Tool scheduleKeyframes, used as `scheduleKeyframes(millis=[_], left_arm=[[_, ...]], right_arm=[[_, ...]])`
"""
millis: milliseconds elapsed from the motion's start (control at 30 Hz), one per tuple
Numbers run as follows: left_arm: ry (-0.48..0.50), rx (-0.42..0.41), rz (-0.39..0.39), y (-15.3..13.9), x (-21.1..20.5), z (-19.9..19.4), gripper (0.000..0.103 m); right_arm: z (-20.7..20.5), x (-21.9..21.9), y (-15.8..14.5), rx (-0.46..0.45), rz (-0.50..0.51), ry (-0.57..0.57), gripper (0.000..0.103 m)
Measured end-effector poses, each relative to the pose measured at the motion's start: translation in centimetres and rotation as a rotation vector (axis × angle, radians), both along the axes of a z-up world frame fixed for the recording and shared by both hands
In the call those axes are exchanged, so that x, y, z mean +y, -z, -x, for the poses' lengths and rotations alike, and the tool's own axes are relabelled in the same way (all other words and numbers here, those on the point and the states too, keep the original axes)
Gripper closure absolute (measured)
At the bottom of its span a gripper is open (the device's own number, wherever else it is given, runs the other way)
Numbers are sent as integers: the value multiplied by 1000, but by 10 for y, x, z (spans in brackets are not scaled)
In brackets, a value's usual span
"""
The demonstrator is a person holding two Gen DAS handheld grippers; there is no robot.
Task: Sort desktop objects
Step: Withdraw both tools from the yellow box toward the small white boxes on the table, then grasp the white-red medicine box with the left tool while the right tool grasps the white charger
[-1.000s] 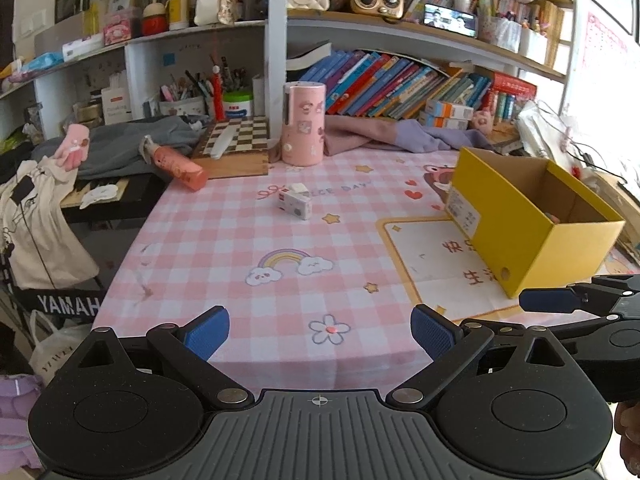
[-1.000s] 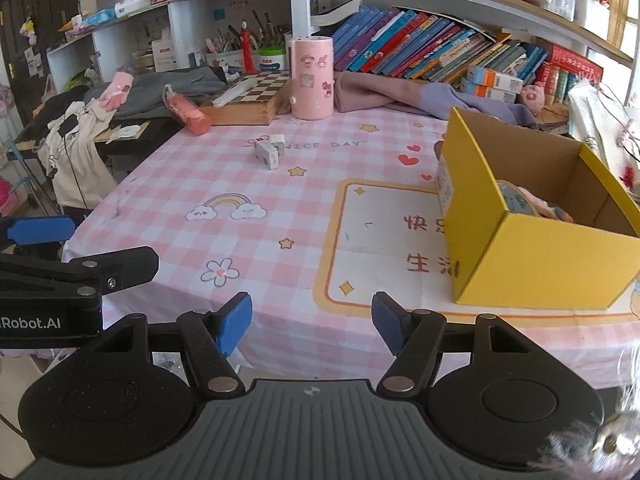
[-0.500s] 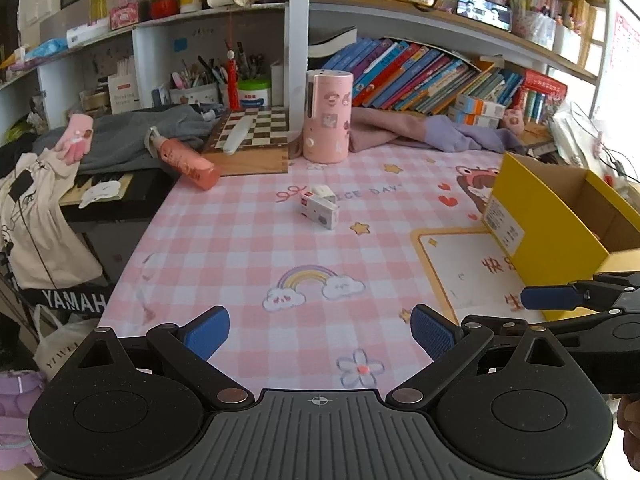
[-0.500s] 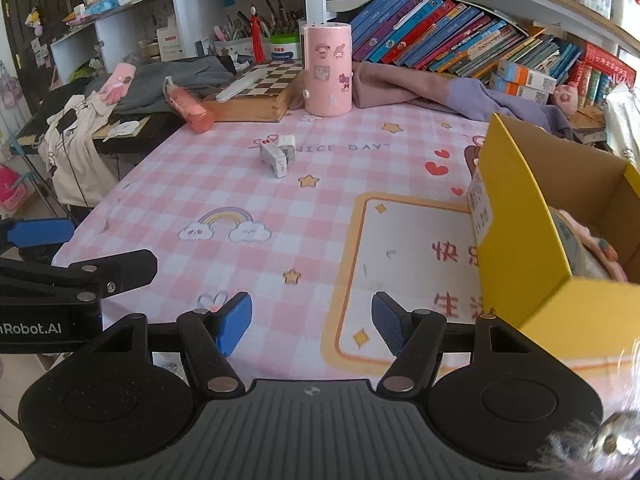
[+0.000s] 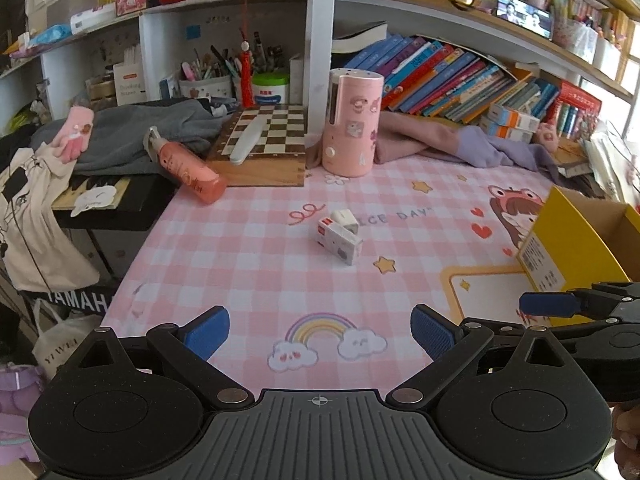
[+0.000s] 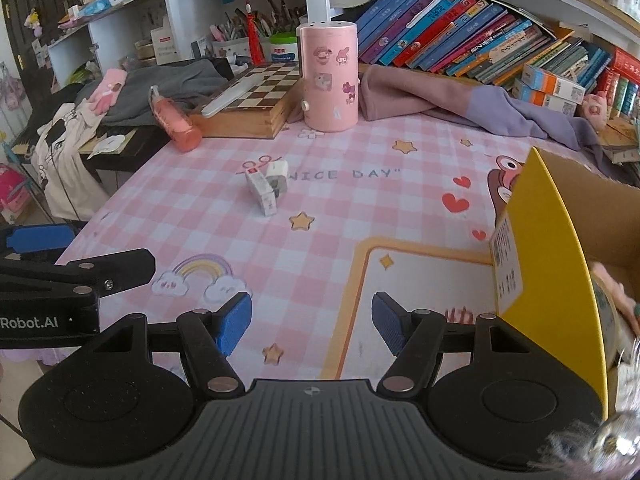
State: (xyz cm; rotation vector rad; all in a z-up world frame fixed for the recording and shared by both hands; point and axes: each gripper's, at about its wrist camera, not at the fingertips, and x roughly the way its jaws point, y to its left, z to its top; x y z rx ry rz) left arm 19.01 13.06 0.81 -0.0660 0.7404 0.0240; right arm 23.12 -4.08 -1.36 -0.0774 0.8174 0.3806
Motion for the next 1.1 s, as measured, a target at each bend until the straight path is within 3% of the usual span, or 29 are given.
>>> scheduleKeyframes(millis=[467,733,867,1000,1100], left_arm=[[-102,17,-18,2,17,-42,4],[-108,59,-42,14,11,-58,4],[-100,70,-52,17,3,-61,4],[-112,83,-46,18,2,-64,4],[-118,96,-50,21,2,-67,4]], right_arm=[[-79,26,12,16,-8,-73,39],[-125,42,11,13,-34,-114,39],[-150,54,14,25,-38,-128,43],[-174,66,24,56,-50,-117,56],[-189,76,31,92,-68,-124,58]])
